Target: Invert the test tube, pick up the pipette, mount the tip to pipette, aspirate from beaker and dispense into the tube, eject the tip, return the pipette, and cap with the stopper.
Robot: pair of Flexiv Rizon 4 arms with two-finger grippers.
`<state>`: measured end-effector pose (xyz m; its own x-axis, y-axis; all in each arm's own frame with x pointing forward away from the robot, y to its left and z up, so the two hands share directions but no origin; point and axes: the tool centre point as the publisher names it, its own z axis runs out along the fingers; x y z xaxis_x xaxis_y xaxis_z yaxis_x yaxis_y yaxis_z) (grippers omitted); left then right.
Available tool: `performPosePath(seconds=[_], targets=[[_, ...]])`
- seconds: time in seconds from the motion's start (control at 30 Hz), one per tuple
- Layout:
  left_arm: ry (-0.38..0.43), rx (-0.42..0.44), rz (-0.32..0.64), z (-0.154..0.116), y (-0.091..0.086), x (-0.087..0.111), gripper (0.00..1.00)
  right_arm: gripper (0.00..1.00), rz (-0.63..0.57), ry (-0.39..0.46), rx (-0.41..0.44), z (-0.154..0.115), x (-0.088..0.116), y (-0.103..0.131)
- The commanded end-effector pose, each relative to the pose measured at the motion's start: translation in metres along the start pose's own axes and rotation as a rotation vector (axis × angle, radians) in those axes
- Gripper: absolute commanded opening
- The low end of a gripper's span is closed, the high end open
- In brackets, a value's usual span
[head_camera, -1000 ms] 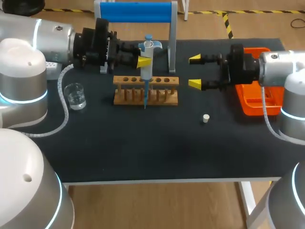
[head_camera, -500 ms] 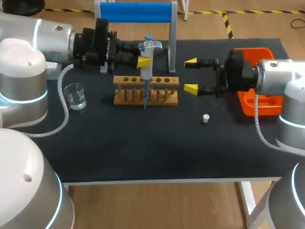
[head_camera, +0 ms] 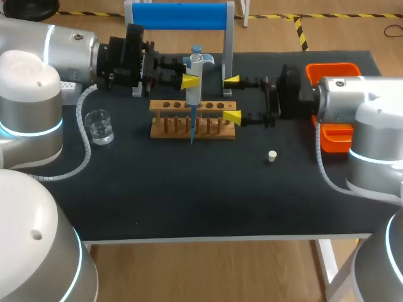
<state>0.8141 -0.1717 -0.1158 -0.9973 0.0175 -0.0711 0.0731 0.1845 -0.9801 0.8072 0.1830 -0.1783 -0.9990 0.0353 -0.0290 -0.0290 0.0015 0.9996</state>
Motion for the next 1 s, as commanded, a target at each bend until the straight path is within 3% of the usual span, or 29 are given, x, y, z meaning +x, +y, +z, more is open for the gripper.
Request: performPosePath(seconds=[0.03,0.23,0.37,0.47,0.6,1.0], targets=[[0.002,0.0,0.0,0.0,0.0,-0.001,0.0,1.0,-0.003,0.011,-0.004,0.012,-0.006,0.0],[0.002,0.0,0.0,0.0,0.0,-0.001,0.0,0.98,-0.009,0.033,-0.018,0.025,-0.008,0.006],[0.002,0.0,0.0,0.0,0.0,-0.001,0.0,0.84,-0.017,0.058,-0.021,0.034,-0.007,0.01],[0.002,0.0,0.0,0.0,0.0,-0.001,0.0,0.65,-0.014,0.07,-0.023,0.04,-0.007,0.011],[0.002,0.0,0.0,0.0,0.0,-0.001,0.0,0.67,0.002,0.077,-0.015,0.048,-0.007,0.011],[0.002,0.0,0.0,0.0,0.0,-0.001,0.0,0.63,0.028,0.084,-0.01,0.064,-0.012,0.012]])
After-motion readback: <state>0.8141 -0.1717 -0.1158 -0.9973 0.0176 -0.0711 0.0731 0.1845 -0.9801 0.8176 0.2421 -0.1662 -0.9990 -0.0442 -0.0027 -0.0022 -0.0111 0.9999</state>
